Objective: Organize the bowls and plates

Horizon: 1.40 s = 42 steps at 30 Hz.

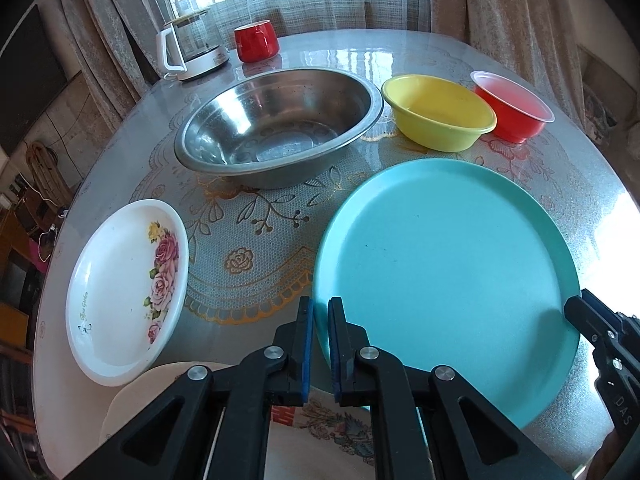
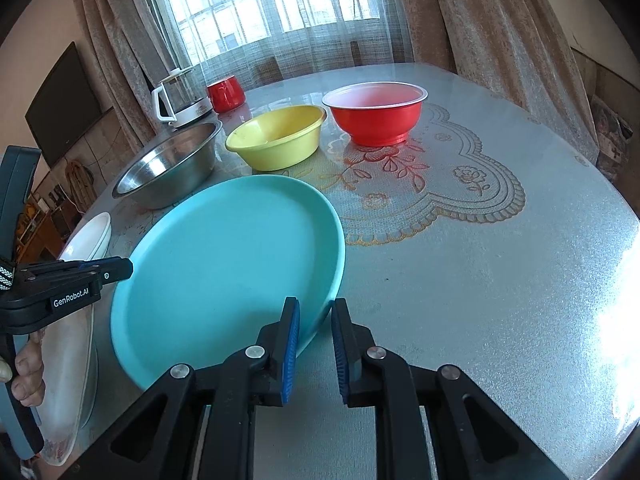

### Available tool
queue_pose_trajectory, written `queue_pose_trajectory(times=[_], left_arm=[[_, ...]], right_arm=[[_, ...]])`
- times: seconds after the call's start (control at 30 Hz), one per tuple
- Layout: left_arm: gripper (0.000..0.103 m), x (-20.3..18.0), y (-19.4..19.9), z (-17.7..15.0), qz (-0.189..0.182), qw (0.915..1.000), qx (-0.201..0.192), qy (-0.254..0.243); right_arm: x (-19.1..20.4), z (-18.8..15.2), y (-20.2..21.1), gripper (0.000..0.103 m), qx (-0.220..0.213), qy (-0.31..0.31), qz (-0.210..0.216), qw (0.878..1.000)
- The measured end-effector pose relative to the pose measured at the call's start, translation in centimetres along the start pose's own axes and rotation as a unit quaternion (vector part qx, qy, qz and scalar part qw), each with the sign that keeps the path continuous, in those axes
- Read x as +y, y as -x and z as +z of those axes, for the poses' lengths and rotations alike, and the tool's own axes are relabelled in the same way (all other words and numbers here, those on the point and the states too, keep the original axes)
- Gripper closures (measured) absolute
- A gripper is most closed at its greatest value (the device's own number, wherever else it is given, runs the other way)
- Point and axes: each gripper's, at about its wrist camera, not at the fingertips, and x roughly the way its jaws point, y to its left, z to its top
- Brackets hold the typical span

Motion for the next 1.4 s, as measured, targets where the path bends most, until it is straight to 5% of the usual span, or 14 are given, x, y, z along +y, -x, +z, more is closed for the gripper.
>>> queue_pose_trajectory(times=[0.27,0.37,0.77,0.93,1.13,1.4], left_arm=[[0.095,2.4,2.1,-0.3,-0.038,0.9963,-0.036,0.068],[0.094,3.9,3.4,-0.8,-0.048,0.9935,-0.051,0.09],[0.094,12.8,7.7,-5.3,-0.041,0.9766,-0.107,0.182],[0.09,17.2,7.5,-7.4,-0.03,0.9677,-0.116,0.222],[0.084,20.6,7.0,-8.5,-0.014,0.9629,-0.128,0.237],[0.078,23.8,4.4,-8.5,-0.059,0.9528,-0.104,0.279]], right_arm=[[0.3,0.0,0.1,0.085,0.009,-0.001,0.004,1.0],[0.3,0.0,0.2,0.074,0.012,-0.007,0.009,1.0],[0.3,0.8,2.0,0.071,-0.009,-0.015,-0.013,1.0],[3.1,2.1,1.8,0.071,0.013,0.004,0.08,0.997],[9.3,4.1,0.0,0.071,0.068,0.027,0.216,0.974],[16.9,6.0,-4.9,0.073,0.142,0.021,0.255,0.956]])
